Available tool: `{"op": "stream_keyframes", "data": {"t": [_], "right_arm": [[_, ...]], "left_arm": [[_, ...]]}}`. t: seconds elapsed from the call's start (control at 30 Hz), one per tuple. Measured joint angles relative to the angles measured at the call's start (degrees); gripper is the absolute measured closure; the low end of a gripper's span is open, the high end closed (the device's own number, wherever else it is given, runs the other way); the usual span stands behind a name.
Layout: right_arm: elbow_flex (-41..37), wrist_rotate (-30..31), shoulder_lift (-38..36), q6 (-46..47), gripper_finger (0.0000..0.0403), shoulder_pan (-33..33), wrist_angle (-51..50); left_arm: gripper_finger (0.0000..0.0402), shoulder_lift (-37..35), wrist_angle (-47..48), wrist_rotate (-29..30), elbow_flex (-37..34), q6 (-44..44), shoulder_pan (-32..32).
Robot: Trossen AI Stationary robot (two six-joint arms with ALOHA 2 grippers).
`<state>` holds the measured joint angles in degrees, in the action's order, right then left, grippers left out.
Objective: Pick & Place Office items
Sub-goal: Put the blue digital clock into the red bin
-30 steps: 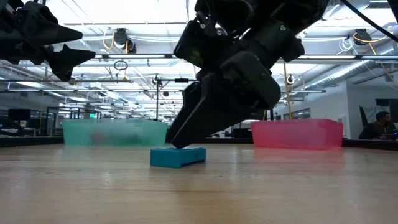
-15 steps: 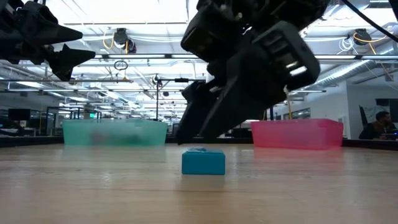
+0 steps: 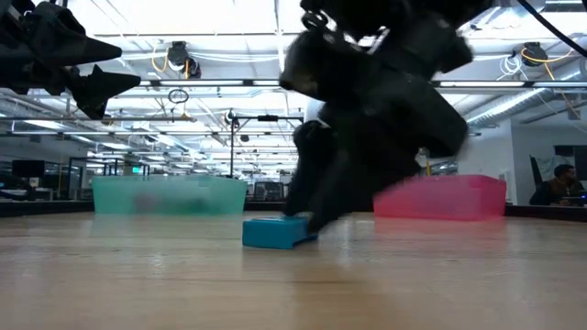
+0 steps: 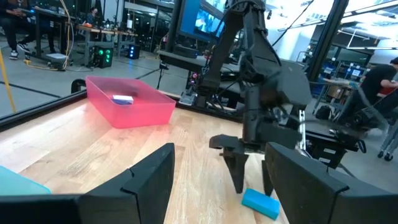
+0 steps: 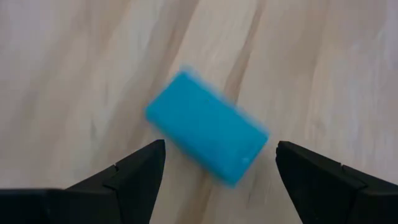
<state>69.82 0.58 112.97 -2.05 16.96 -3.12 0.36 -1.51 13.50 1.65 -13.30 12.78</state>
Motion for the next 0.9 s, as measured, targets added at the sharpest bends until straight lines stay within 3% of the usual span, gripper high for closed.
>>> {"op": "stream_keyframes", "data": {"t": [0.43,0.73,0.9], "right_arm": [[0.0,7.3,0.1,-13.3,0.0110,1.3,0.8],[0.0,-4.1,1.9,-15.2,0.0110,-2.1,7.3],[0.1,-6.7,3.7,-15.1,0.0110,-3.0,8.4]], "left_arm": [[0.0149,0.0,0.0,0.0,0.0,0.0,0.0],[0.0149,0.0,0.0,0.0,0.0,0.0,0.0],[0.0149,0.0,0.0,0.0,0.0,0.0,0.0]]}}
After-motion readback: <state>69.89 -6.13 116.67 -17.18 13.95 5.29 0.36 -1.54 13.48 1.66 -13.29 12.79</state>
